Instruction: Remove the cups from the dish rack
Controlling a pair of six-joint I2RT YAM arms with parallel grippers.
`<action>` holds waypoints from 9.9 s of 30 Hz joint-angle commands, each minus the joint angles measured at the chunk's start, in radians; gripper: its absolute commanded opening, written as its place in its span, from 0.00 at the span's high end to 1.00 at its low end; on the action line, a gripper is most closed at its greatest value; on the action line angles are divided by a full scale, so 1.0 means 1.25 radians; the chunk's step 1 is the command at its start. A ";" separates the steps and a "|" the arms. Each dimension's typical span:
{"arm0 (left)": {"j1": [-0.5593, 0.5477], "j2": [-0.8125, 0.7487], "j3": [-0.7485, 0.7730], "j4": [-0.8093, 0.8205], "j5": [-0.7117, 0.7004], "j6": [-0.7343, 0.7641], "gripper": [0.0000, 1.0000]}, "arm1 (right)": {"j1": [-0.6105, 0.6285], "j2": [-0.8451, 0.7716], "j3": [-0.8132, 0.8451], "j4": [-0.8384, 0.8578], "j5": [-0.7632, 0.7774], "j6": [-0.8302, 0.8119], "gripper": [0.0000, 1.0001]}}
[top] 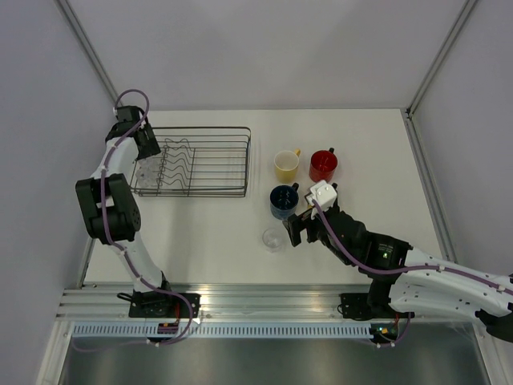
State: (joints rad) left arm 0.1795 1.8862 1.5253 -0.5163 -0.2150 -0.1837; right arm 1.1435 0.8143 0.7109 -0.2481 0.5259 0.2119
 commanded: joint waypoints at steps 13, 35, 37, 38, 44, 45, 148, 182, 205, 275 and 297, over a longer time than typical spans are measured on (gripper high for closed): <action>0.009 0.057 0.028 0.020 0.030 0.023 0.34 | 0.013 0.009 0.004 0.002 -0.014 -0.006 0.03; 0.009 -0.044 0.152 -0.047 0.068 -0.002 0.98 | 0.015 0.017 0.007 0.002 -0.005 -0.012 0.03; 0.007 -0.074 0.158 -0.062 0.076 -0.014 0.98 | 0.017 0.015 0.006 0.001 0.000 -0.012 0.03; 0.006 -0.074 0.157 -0.064 0.082 -0.017 0.98 | 0.017 0.015 0.006 0.002 0.000 -0.014 0.03; -0.011 -0.176 0.124 -0.066 0.197 -0.060 0.98 | 0.017 0.008 -0.003 0.011 0.053 -0.004 0.03; -0.021 -0.199 0.119 -0.067 0.235 -0.067 0.98 | 0.017 0.005 -0.004 0.011 0.063 -0.001 0.02; -0.660 -1.103 -0.538 -0.212 -0.142 -0.160 0.00 | -0.016 0.387 0.209 -0.404 -0.189 0.119 0.97; -0.660 -1.115 -0.554 -0.188 -0.093 -0.143 0.00 | -0.104 0.533 0.201 -0.349 -0.253 0.067 0.67; -0.496 -0.903 -0.467 -0.253 -0.272 -0.390 0.00 | -0.104 0.113 0.173 -0.227 -0.164 0.055 0.14; 0.032 -0.029 -0.020 -0.182 0.031 -0.107 0.69 | -0.105 -0.076 0.090 -0.139 -0.316 0.034 0.02; -0.027 -0.330 -0.010 -0.106 0.418 -0.095 0.98 | -0.105 -0.174 0.018 -0.053 -0.071 0.143 0.02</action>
State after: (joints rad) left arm 0.1902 1.5410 1.4876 -0.7181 0.0917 -0.3058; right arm 1.0168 0.6338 0.7673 -0.3950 0.2989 0.3069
